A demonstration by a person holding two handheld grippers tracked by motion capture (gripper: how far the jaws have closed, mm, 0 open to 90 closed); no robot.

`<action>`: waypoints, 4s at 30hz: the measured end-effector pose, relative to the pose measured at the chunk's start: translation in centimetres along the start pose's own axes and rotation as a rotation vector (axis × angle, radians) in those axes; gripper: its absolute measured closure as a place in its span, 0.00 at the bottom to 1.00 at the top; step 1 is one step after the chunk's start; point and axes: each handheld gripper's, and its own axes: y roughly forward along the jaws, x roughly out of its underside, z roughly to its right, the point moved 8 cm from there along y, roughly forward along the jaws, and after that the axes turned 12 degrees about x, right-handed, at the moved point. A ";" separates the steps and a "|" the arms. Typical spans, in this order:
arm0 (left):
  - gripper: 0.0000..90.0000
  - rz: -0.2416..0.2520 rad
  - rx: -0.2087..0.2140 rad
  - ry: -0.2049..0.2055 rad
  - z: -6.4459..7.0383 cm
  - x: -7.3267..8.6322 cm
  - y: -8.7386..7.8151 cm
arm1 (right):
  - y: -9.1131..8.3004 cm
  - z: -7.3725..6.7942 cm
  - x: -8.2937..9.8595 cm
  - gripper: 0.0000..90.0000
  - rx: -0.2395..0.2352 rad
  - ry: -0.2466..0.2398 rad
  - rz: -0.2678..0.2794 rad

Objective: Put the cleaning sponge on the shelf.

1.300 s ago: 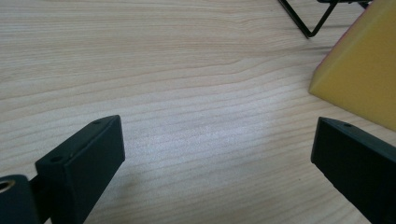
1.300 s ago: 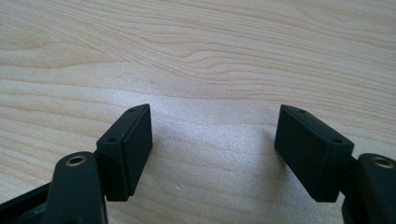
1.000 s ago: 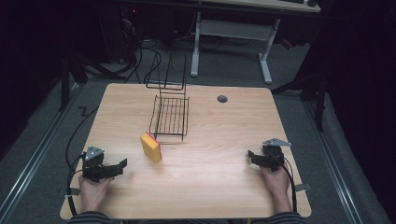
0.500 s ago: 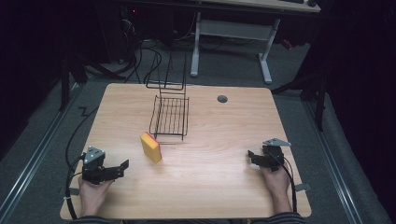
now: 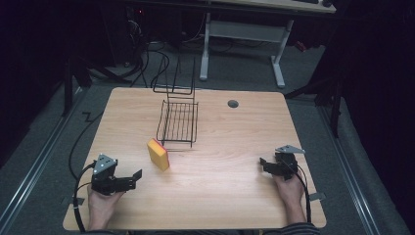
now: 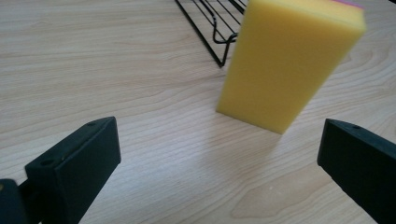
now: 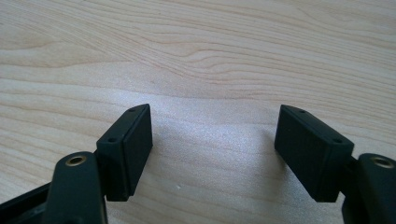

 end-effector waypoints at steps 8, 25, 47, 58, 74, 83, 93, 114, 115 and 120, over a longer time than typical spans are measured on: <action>0.00 -0.013 0.032 0.034 1.5 -0.7 0.4 | 0.0 0.0 0.0 0.31 0.000 0.000 0.000; 0.00 -0.034 0.071 0.088 3.1 -2.5 3.0 | 0.0 0.0 0.0 0.31 0.000 0.000 0.000; 0.00 -0.074 0.072 0.104 2.6 -3.7 6.0 | 0.0 0.0 0.0 0.31 0.000 -0.001 0.001; 0.00 -0.093 0.062 0.086 1.8 -3.3 7.6 | 0.0 0.0 0.0 0.31 0.000 0.000 0.000; 0.16 -0.088 0.087 0.103 2.0 -3.1 8.5 | 0.0 0.0 0.0 0.31 -0.002 -0.001 0.001; 0.24 -0.082 0.098 0.124 2.5 -3.1 8.4 | 0.0 0.0 0.0 0.31 -0.001 0.001 0.000; 0.28 -0.054 0.093 0.160 3.3 -4.1 7.3 | 0.0 0.0 0.0 0.31 -0.001 -0.002 0.002; 0.29 -0.050 0.157 0.197 5.6 -7.3 6.2 | 0.0 0.1 0.0 0.31 -0.002 -0.006 0.004; 0.30 -0.044 0.161 0.195 5.6 -7.5 6.2 | 0.0 0.1 0.0 0.31 -0.002 -0.006 0.004; 0.30 -0.049 0.162 0.215 5.9 -8.6 6.4 | 0.0 0.0 0.0 0.31 -0.001 -0.004 0.002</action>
